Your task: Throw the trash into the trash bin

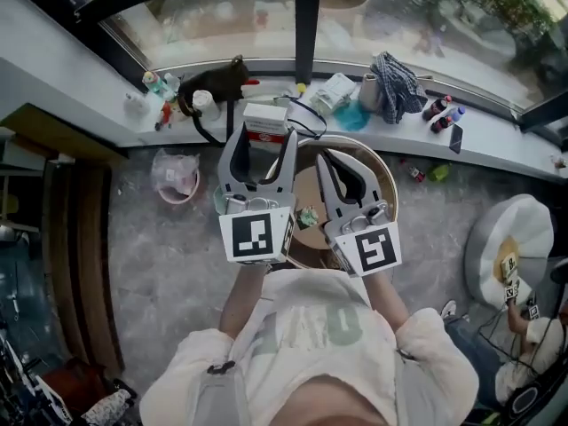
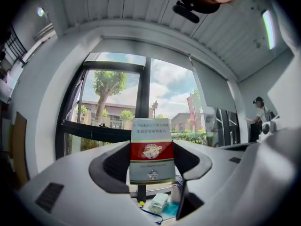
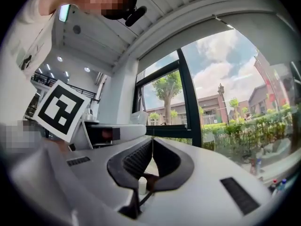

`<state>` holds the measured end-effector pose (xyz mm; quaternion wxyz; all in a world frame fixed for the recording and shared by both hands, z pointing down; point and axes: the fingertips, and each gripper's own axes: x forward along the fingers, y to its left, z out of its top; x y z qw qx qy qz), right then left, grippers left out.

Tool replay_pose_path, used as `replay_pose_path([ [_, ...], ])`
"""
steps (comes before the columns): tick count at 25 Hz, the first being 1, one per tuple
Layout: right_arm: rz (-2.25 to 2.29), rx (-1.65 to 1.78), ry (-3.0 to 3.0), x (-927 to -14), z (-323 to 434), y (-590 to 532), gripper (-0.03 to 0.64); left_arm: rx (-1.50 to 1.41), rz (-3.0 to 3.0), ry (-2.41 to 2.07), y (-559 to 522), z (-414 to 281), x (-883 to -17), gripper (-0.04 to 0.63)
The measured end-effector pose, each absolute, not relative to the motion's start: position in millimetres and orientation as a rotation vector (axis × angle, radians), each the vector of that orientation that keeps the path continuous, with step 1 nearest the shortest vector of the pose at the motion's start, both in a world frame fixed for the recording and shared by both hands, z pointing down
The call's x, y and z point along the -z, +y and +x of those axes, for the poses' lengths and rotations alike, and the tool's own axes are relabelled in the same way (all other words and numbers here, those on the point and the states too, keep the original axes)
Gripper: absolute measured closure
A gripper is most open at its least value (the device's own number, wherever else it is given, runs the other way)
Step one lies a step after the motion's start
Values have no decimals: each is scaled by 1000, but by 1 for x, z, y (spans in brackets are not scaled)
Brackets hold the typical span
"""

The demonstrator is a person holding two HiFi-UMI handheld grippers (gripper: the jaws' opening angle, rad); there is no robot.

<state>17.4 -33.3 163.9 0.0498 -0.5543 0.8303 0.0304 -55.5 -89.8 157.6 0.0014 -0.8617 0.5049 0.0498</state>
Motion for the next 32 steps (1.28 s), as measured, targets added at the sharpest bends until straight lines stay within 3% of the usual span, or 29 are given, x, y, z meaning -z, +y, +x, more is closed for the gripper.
replay_pose_path([
  [9,-1641,-101,2555,-156,-2,-47,601,-228,-2584,1658,-81,-88,-135,310],
  [17,-1666,-39,2668,-195,-18,-62,601,-170,-2620,1832,-102,-138,-195,310],
  [24,-1575,186,2901,-282,-66,-88,601,42,-2602,2177,-131,-219,-321,310],
  [32,-1605,496,3039,-403,-108,-105,601,278,-2632,2531,-151,-312,-539,310],
])
